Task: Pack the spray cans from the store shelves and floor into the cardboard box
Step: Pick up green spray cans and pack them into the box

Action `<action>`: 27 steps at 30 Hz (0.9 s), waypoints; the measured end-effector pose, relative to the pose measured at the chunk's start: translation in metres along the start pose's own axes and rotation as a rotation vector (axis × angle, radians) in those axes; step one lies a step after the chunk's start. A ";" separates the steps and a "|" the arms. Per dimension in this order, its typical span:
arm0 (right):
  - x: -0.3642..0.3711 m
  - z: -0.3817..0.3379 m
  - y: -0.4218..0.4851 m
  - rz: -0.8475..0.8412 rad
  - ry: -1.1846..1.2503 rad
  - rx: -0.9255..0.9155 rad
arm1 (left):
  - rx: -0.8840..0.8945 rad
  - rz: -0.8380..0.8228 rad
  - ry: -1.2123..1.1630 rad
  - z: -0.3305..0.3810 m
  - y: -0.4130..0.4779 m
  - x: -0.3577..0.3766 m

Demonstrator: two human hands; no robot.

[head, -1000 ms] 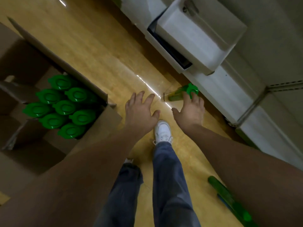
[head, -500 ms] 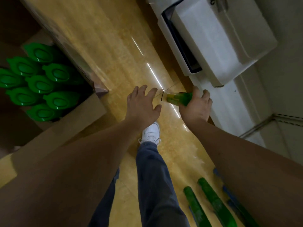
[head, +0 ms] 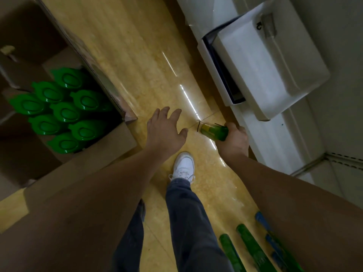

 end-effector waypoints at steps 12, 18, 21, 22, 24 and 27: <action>-0.071 -0.093 -0.076 0.005 -0.027 -0.155 | -0.036 0.089 -0.021 -0.019 -0.029 -0.133; -0.118 -0.163 -0.142 -0.035 -0.039 -0.248 | -0.084 0.193 -0.034 -0.040 -0.059 -0.244; -0.139 -0.199 -0.177 -0.047 -0.067 -0.329 | -0.099 0.237 -0.060 -0.055 -0.078 -0.297; -0.145 -0.210 -0.188 -0.055 -0.075 -0.363 | -0.106 0.248 -0.070 -0.061 -0.083 -0.312; -0.154 -0.233 -0.206 -0.074 -0.081 -0.430 | -0.132 0.263 -0.099 -0.075 -0.094 -0.340; -0.160 -0.267 -0.224 -0.081 -0.094 -0.515 | -0.160 0.297 -0.127 -0.098 -0.106 -0.372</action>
Point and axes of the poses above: each hand's wrist, its own y-axis towards the middle knuckle, its own x-axis out of the palm, z = x × y, the point moved 8 cm from there along y, towards the middle knuckle, and after that the axes turned 11 degrees about z, right-handed, at the moved point
